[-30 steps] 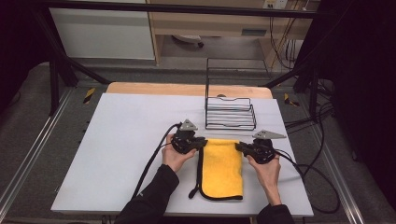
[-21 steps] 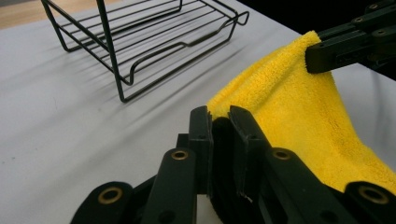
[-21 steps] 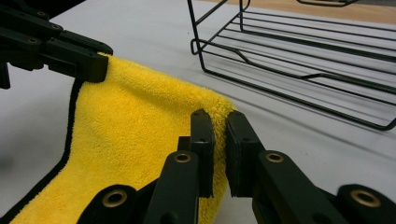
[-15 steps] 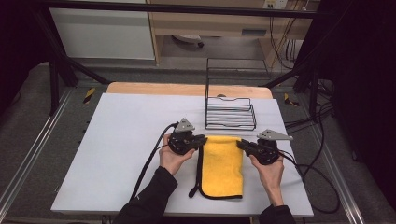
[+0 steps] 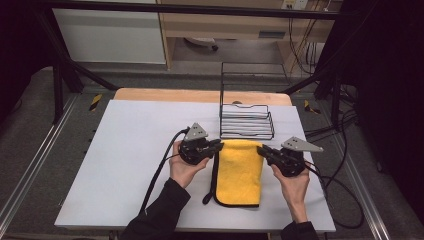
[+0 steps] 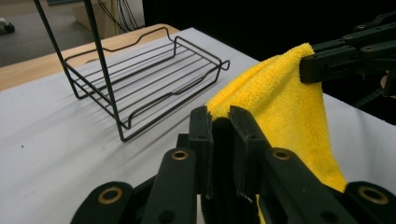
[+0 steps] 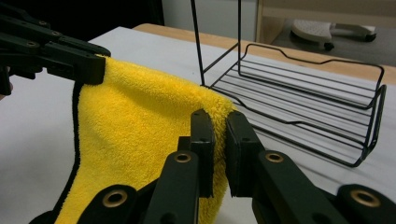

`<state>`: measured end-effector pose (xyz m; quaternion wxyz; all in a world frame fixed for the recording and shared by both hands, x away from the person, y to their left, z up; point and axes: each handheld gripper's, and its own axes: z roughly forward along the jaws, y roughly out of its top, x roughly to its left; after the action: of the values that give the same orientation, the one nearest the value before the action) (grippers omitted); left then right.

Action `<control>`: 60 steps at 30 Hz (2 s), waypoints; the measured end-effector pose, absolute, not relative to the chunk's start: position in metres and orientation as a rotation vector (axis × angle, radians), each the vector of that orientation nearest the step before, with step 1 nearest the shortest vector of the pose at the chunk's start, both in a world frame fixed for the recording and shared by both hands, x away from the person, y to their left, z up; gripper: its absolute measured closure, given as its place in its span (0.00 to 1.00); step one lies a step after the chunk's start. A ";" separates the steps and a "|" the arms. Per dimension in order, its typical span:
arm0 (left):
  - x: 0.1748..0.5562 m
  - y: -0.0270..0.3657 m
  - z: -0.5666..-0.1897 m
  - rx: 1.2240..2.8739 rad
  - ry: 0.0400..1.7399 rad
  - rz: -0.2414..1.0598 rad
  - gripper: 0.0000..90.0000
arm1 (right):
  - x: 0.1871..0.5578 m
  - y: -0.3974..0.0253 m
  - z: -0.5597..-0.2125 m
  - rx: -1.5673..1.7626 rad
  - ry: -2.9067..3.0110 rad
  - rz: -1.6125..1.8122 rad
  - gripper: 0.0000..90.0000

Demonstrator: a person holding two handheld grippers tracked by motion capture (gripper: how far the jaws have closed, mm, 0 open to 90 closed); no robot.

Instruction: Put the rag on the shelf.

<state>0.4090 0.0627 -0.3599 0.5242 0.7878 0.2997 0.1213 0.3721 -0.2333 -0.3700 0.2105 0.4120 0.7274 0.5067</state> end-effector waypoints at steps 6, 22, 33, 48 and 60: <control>0.406 0.064 -0.350 1.864 0.706 0.313 0.88 | 0.367 -0.233 -0.359 1.118 1.991 1.426 0.92; 0.397 0.062 -0.324 1.790 0.658 0.378 0.88 | 0.359 -0.234 -0.333 1.057 1.893 1.456 0.93; 0.396 0.062 -0.309 1.723 0.630 0.425 0.88 | 0.356 -0.234 -0.314 1.002 1.819 1.471 0.93; 0.398 0.060 -0.288 1.648 0.615 0.451 0.88 | 0.355 -0.233 -0.292 0.950 1.740 1.481 0.93; 0.402 0.059 -0.271 1.598 0.605 0.475 0.89 | 0.359 -0.231 -0.275 0.923 1.672 1.496 0.93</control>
<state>0.4024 0.0589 -0.2714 0.6318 0.6984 0.2643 0.2076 0.3592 -0.2315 -0.2745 0.3503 0.3563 0.6456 0.5775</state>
